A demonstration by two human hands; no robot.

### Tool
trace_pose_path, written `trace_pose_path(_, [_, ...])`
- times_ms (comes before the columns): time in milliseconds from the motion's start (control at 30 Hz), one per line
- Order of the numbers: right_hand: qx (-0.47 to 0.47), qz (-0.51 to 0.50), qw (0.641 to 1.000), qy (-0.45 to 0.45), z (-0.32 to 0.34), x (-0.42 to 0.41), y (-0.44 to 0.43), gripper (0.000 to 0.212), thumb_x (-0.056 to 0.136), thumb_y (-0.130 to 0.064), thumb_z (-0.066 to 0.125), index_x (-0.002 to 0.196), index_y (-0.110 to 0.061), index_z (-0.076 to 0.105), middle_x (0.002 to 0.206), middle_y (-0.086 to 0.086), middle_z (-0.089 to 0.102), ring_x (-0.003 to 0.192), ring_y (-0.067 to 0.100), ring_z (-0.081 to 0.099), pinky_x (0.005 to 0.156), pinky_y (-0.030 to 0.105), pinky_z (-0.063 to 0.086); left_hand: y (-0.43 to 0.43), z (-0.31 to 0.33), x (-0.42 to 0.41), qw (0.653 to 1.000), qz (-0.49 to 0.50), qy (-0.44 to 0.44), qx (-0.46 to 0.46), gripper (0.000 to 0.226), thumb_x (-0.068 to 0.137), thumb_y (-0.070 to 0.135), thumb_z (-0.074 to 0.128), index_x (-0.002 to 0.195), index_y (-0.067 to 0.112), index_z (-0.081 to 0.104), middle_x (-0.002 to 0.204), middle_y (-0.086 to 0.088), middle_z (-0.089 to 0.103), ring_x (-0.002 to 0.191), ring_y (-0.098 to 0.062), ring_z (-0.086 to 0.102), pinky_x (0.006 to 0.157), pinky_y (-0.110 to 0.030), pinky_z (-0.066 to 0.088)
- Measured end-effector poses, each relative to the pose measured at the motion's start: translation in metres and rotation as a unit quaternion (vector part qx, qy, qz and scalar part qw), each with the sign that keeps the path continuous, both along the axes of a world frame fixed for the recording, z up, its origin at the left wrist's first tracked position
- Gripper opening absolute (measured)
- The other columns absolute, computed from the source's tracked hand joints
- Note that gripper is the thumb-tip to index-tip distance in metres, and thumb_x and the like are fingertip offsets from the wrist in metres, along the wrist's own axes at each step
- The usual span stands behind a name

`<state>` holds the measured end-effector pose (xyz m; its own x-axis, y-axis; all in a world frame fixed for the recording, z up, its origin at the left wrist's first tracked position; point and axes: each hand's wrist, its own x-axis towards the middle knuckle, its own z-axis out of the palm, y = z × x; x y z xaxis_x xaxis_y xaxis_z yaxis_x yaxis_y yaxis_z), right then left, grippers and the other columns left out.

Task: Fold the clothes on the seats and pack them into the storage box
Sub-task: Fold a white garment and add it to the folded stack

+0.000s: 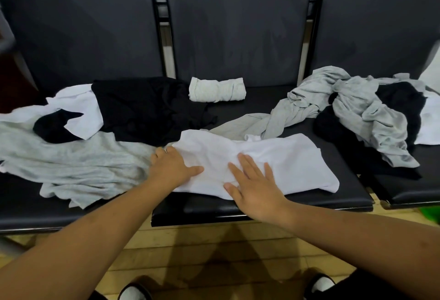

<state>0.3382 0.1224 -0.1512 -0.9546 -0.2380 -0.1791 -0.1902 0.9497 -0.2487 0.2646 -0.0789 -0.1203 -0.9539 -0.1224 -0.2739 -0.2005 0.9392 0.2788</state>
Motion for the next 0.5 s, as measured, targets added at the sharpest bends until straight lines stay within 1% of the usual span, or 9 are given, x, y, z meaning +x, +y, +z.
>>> trace_pose_path(100, [0.012,-0.017,0.999,-0.026,0.003,-0.002,0.010,0.099,0.072,-0.072,-0.017,0.160,-0.030,-0.002,0.166,-0.001,-0.023,0.152,0.016,-0.024,0.122,0.052,-0.014,-0.003,-0.001,-0.002,0.999,-0.001,-0.004,0.032,0.115,0.077,0.060,0.074,0.149,-0.003,0.010,0.148,-0.018,0.040,0.132,-0.036,0.043,0.103,-0.041,0.040])
trace_pose_path(167, [0.018,-0.018,0.999,-0.047,0.005,-0.003,0.015,0.087,0.085,-0.073,-0.005,0.160,-0.031,0.001,0.167,-0.001,-0.020,0.152,0.016,-0.022,0.122,0.052,-0.013,-0.002,-0.002,-0.002,0.999,-0.019,0.000,0.028,0.111,0.080,0.059,0.072,0.150,-0.004,0.014,0.143,-0.018,0.047,0.128,-0.036,0.048,0.099,-0.040,0.043])
trace_pose_path(233, [0.008,-0.025,0.998,-0.056,0.009,-0.006,0.018,0.067,0.102,-0.062,0.015,0.160,-0.029,0.011,0.168,0.000,-0.013,0.154,0.016,-0.017,0.122,0.052,-0.010,0.000,-0.003,0.000,0.999,-0.044,0.013,-0.002,0.104,0.082,0.063,0.066,0.148,-0.004,0.024,0.139,-0.019,0.051,0.125,-0.034,0.051,0.094,-0.037,0.045])
trace_pose_path(300, [-0.006,-0.050,0.998,-0.030,0.012,-0.010,0.022,0.057,0.105,-0.052,0.023,0.156,-0.026,0.026,0.169,0.004,0.000,0.155,0.017,-0.008,0.123,0.053,-0.003,0.004,-0.002,0.001,0.998,-0.054,0.016,0.008,0.098,0.081,0.063,0.067,0.144,-0.005,0.032,0.131,-0.016,0.056,0.114,-0.029,0.056,0.079,-0.029,0.044])
trace_pose_path(333, [-0.001,-0.061,0.998,-0.011,0.011,-0.011,0.024,0.055,0.106,-0.051,0.024,0.154,-0.025,0.029,0.168,0.005,0.004,0.155,0.019,-0.005,0.122,0.053,0.000,0.006,-0.002,0.001,0.998,-0.053,0.013,0.028,0.097,0.080,0.061,0.070,0.142,-0.005,0.035,0.127,-0.015,0.056,0.109,-0.026,0.057,0.072,-0.026,0.041])
trace_pose_path(367, [0.015,-0.067,0.998,0.002,0.009,-0.010,0.026,0.055,0.106,-0.050,0.023,0.154,-0.025,0.028,0.168,0.007,0.004,0.155,0.020,-0.005,0.122,0.053,0.001,0.008,-0.003,0.000,0.998,-0.046,0.009,0.048,0.096,0.078,0.059,0.073,0.140,-0.006,0.037,0.126,-0.015,0.056,0.109,-0.025,0.056,0.068,-0.025,0.040])
trace_pose_path(433, [0.053,-0.067,0.996,0.001,0.004,-0.007,0.027,0.057,0.106,-0.051,0.019,0.158,-0.026,0.016,0.168,0.008,-0.005,0.155,0.023,-0.011,0.122,0.053,-0.002,0.009,-0.005,-0.003,0.994,-0.010,0.004,0.112,0.096,0.074,0.054,0.079,0.136,-0.008,0.038,0.122,-0.016,0.057,0.112,-0.027,0.056,0.072,-0.029,0.045])
trace_pose_path(467, [0.064,-0.067,0.996,0.000,0.002,-0.005,0.026,0.058,0.106,-0.051,0.017,0.159,-0.026,0.012,0.168,0.008,-0.008,0.155,0.023,-0.013,0.122,0.054,-0.004,0.009,-0.006,-0.003,0.986,0.018,-0.005,0.166,0.095,0.072,0.050,0.083,0.135,-0.008,0.040,0.115,-0.015,0.062,0.105,-0.027,0.061,0.074,-0.033,0.050])
trace_pose_path(500, [0.066,-0.068,0.996,0.001,0.001,-0.004,0.026,0.059,0.106,-0.051,0.017,0.159,-0.026,0.010,0.168,0.008,-0.010,0.154,0.023,-0.014,0.121,0.055,-0.005,0.010,-0.005,-0.004,0.969,0.052,-0.023,0.239,0.089,0.071,0.044,0.086,0.132,-0.006,0.044,0.106,-0.015,0.067,0.092,-0.025,0.066,0.073,-0.034,0.054])
